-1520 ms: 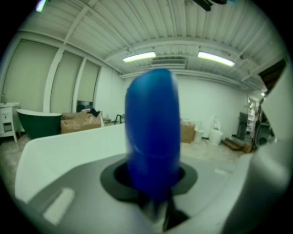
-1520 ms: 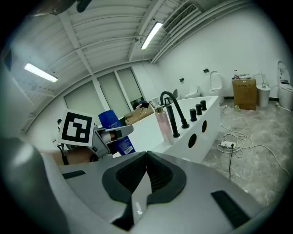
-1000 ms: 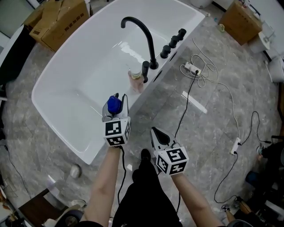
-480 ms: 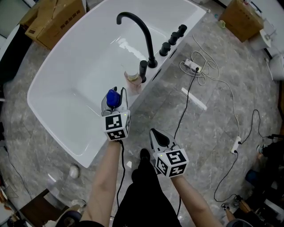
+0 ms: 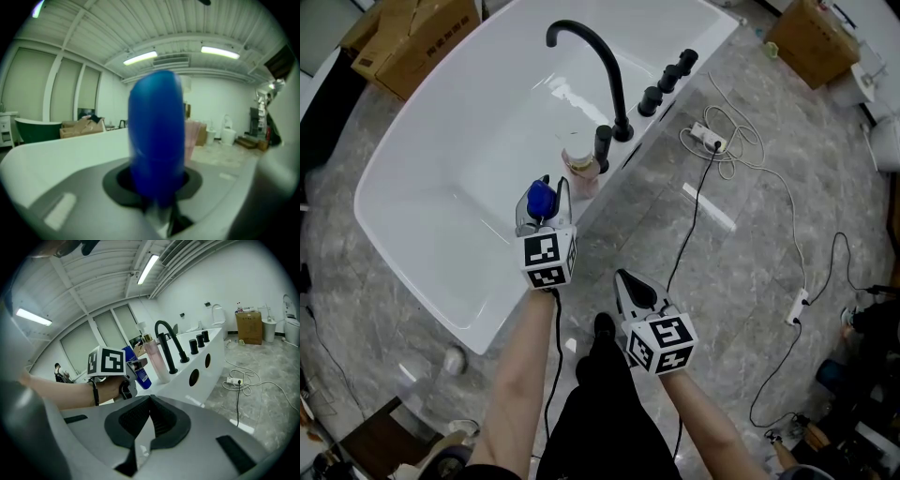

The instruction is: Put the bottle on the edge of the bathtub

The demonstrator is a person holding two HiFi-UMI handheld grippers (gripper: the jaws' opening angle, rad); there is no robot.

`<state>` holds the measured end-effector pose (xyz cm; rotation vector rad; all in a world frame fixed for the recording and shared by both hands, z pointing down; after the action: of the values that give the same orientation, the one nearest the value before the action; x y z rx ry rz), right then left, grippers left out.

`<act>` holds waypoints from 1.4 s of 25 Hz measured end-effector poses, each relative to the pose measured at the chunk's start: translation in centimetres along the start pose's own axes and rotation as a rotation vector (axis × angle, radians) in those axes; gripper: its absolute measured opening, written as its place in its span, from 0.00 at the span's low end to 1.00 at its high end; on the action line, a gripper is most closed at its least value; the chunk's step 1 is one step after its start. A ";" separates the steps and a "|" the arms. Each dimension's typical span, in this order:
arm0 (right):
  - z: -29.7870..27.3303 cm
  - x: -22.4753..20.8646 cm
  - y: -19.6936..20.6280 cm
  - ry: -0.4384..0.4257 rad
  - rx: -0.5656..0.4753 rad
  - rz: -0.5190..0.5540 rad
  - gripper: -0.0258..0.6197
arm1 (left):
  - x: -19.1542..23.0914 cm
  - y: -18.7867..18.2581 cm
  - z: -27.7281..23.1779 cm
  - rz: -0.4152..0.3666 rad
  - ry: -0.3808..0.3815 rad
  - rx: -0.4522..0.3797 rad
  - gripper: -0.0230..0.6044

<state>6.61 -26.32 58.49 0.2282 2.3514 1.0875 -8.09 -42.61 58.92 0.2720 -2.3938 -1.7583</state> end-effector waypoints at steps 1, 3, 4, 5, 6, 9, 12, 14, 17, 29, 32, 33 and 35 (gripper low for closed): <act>0.0 0.0 0.0 0.000 -0.001 0.001 0.05 | 0.0 0.1 -0.1 0.002 0.001 -0.001 0.22; -0.1 0.1 0.0 -0.002 -0.002 0.005 0.05 | -0.1 0.2 -0.2 0.007 0.002 -0.001 0.22; -0.1 0.1 0.0 -0.004 -0.002 0.008 0.05 | -0.1 0.3 -0.3 0.009 0.002 0.001 0.22; -0.2 0.1 0.0 -0.006 -0.001 0.010 0.04 | -0.1 0.4 -0.4 0.012 0.000 0.003 0.22; -0.2 0.1 0.0 -0.007 -0.001 0.011 0.05 | 0.0 0.6 -0.5 0.017 -0.002 0.006 0.22; -0.1 0.0 0.0 -0.006 -0.001 0.011 0.05 | 0.1 1.4 -0.6 0.025 -0.005 0.018 0.22; 0.0 -0.2 0.0 -0.005 0.001 0.012 0.05 | -0.1 1.8 -0.6 -0.007 0.001 0.009 0.22; 0.1 -0.3 0.0 -0.004 0.002 0.012 0.05 | -0.5 1.8 -0.5 -0.035 0.008 0.001 0.23; 0.1 -0.4 0.0 -0.004 0.001 0.011 0.05 | -1.0 1.8 -0.5 -0.068 0.013 -0.006 0.23; 0.4 0.3 0.0 -0.022 -0.009 0.012 0.05 | -1.3 2.5 0.1 -0.092 0.023 0.045 0.40; 0.8 0.5 0.0 -0.022 -0.012 0.017 0.05 | -1.2 2.5 0.7 -0.079 0.017 0.057 0.44; 0.9 0.6 0.0 -0.021 -0.013 0.018 0.05 | -1.2 2.6 1.0 -0.074 0.015 0.061 0.44; 1.1 0.8 0.0 -0.020 -0.017 0.019 0.05 | -1.1 2.7 1.7 -0.067 0.015 0.071 0.44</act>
<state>6.51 -25.25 57.60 0.2544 2.3261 1.1086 -7.54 -39.96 61.01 0.3771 -2.4677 -1.6941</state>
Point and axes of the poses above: the fingertips, and each gripper's own axes: z backward along the fingers, x to its left, y out of its underside, the point moved 4 cm from there along z, backward along the fingers, and after that the axes turned 1 degree about -x, right-handed, at the moved point
